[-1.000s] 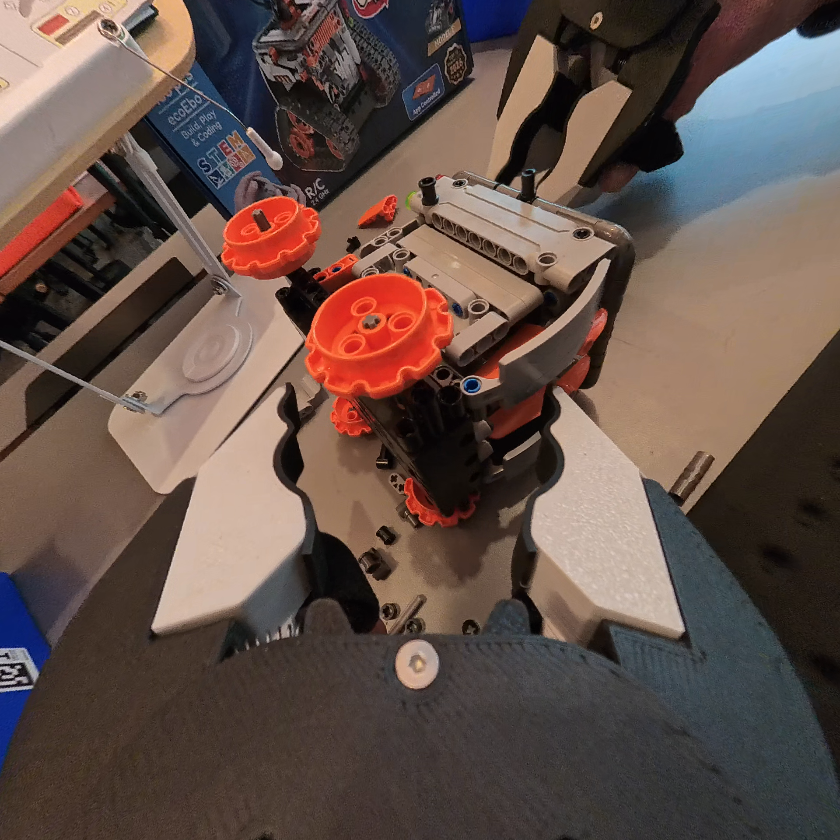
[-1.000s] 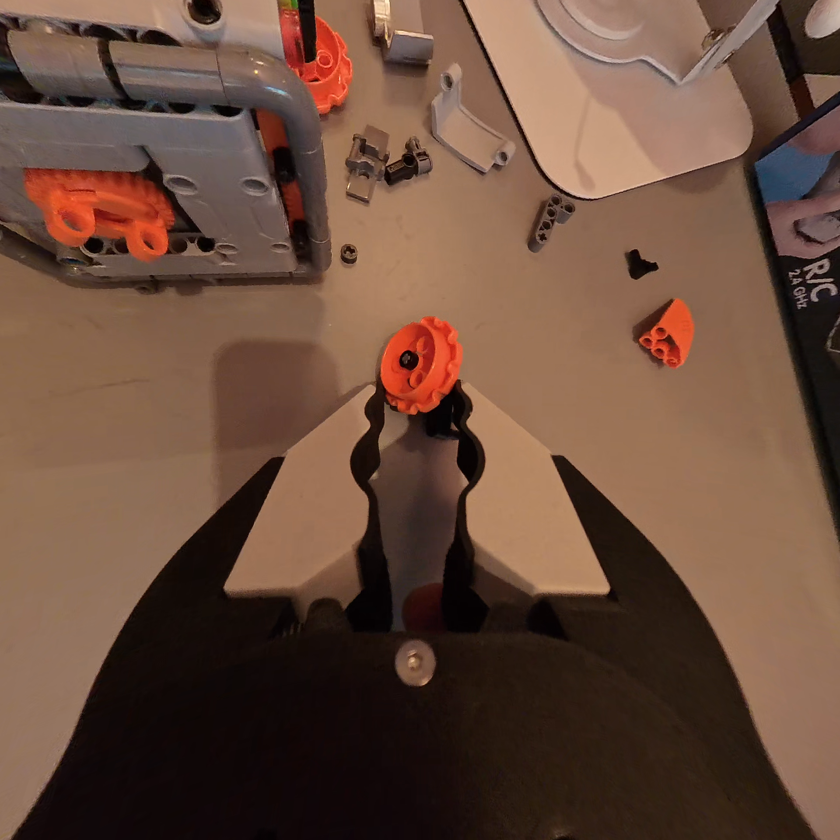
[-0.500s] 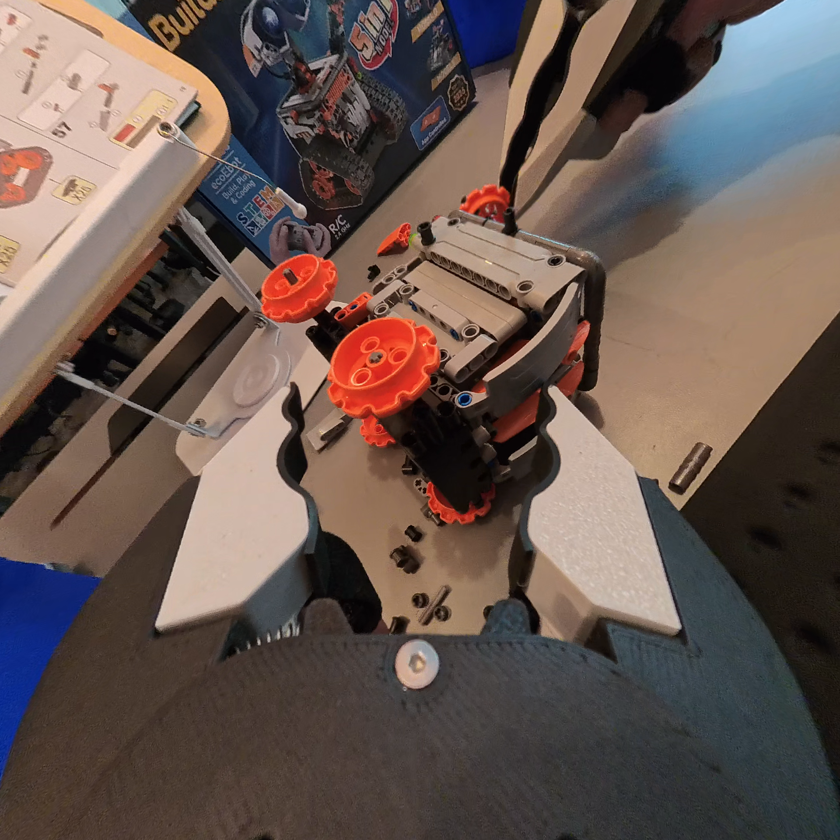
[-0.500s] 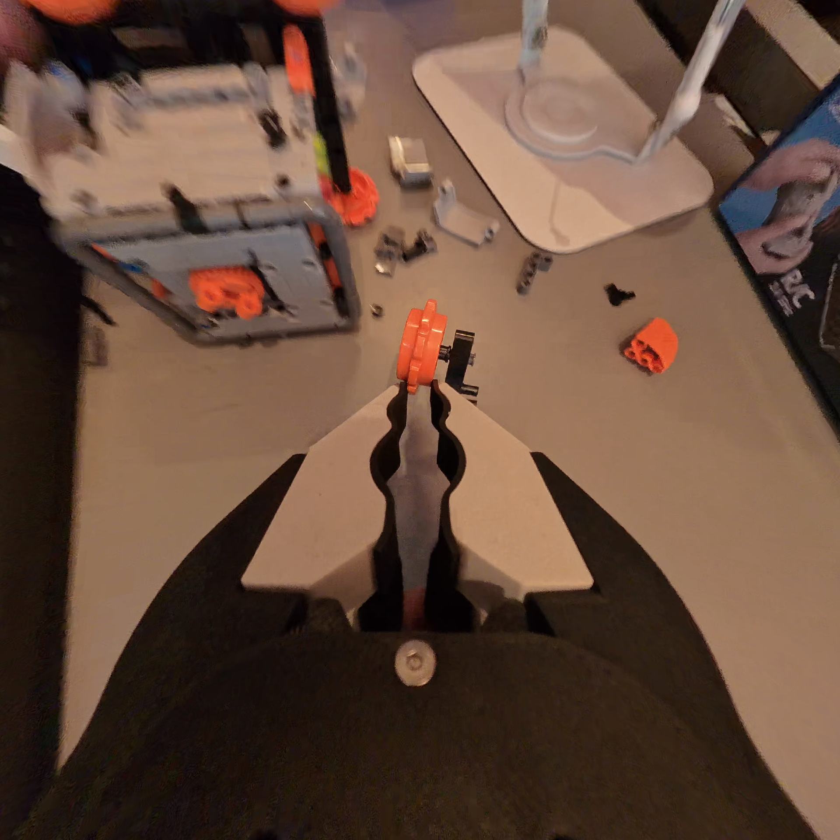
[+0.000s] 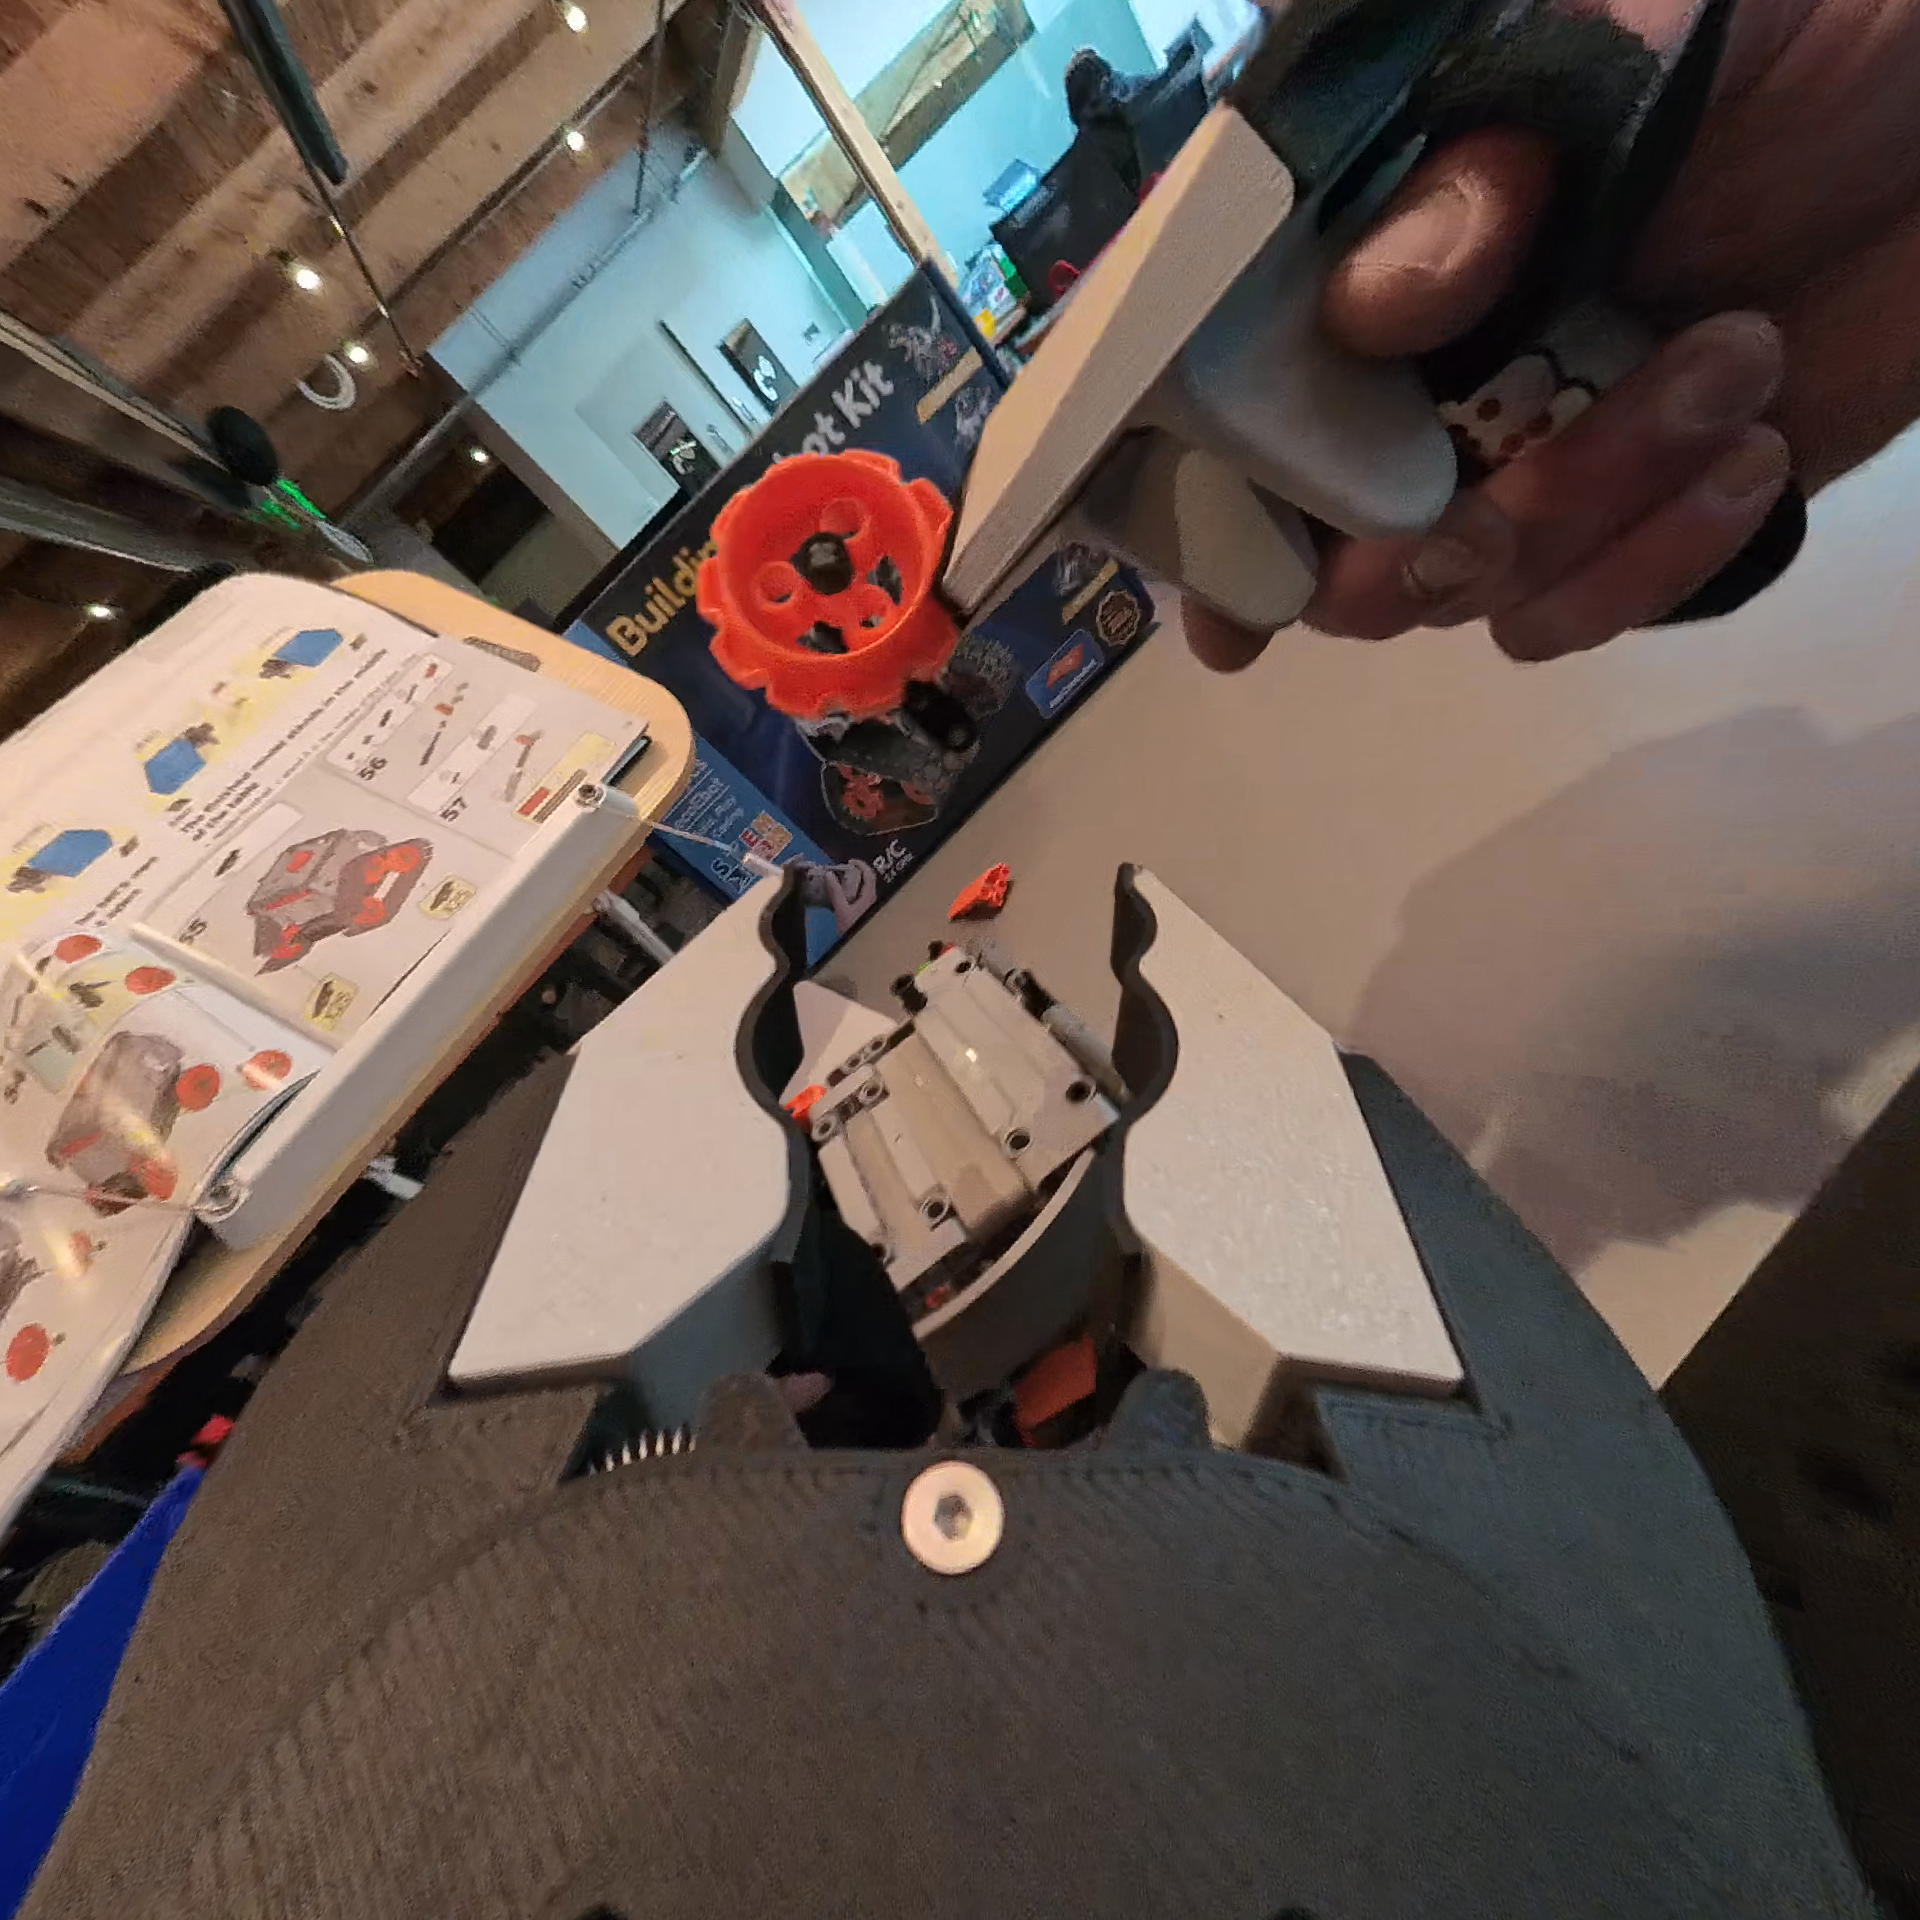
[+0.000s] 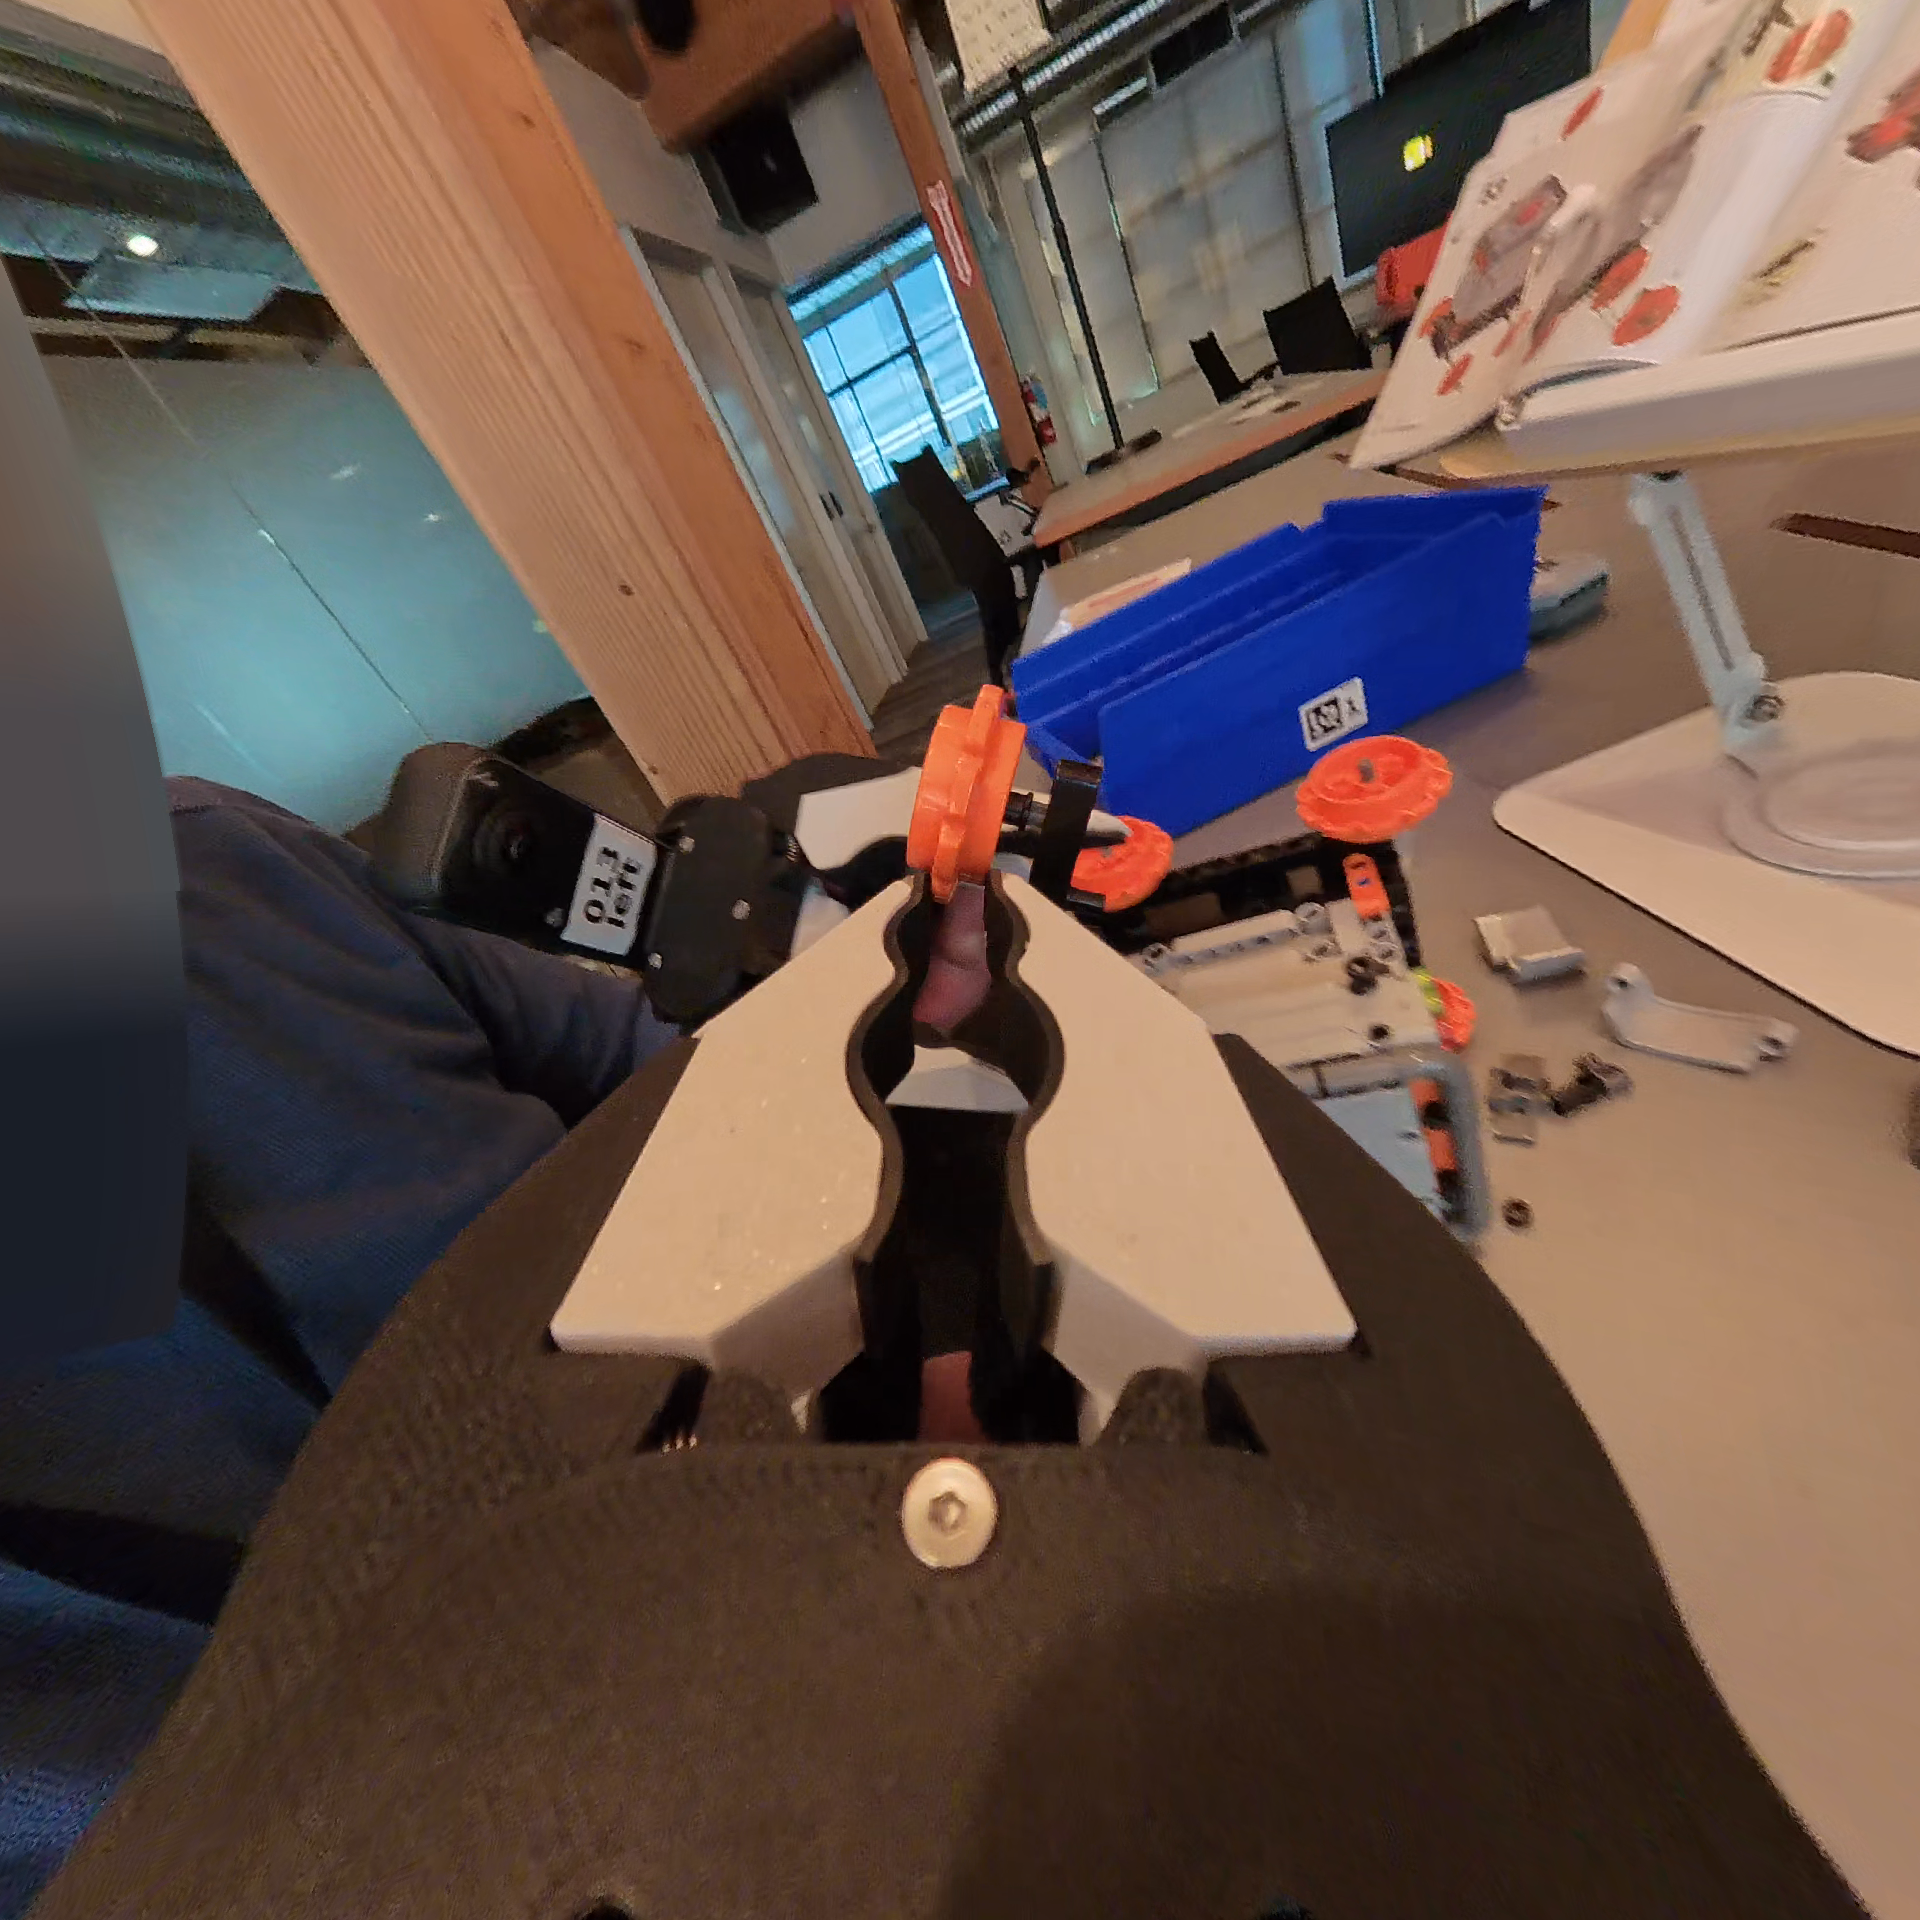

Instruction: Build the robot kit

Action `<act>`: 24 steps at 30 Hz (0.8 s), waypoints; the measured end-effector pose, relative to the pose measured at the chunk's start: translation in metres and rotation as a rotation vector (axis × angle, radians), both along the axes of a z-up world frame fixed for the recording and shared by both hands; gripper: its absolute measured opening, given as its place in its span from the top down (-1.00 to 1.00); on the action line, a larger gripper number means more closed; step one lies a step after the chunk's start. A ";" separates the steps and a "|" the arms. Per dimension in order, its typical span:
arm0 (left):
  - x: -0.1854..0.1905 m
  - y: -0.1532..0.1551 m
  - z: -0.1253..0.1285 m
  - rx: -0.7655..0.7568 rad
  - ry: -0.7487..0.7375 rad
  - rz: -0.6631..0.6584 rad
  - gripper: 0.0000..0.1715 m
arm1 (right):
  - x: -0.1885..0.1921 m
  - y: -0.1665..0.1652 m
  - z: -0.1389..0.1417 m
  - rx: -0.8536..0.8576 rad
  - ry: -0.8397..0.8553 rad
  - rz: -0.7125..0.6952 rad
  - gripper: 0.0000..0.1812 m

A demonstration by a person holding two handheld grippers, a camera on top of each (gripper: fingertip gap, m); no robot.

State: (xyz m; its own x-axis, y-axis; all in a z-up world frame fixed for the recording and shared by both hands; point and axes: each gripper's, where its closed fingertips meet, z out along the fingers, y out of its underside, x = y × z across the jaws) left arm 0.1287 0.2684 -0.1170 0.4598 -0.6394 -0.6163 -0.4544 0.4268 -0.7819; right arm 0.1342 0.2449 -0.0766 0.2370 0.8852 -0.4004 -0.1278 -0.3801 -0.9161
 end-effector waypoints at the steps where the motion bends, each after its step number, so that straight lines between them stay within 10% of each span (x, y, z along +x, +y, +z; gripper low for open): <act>1: 0.004 -0.002 0.003 -0.016 -0.028 -0.013 0.36 | -0.004 -0.005 0.004 0.000 0.016 0.010 0.91; 9: -0.007 -0.012 0.037 0.102 -0.186 0.028 0.91 | -0.025 -0.023 0.005 -0.025 0.062 0.050 0.91; 15: -0.015 -0.018 0.032 0.142 -0.097 0.002 0.93 | -0.031 -0.030 -0.003 0.017 -0.006 0.051 0.90; 24: -0.032 -0.030 0.010 -0.075 0.141 -0.234 0.92 | -0.026 -0.017 -0.019 0.579 -0.512 -0.097 0.75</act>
State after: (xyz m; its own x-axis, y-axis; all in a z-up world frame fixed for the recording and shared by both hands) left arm 0.0970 0.2384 -0.1071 0.2078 -0.7644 -0.6103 -0.4569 0.4758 -0.7516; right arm 0.1078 0.2284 -0.0951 0.3543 0.8857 0.2999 0.3566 0.1684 -0.9189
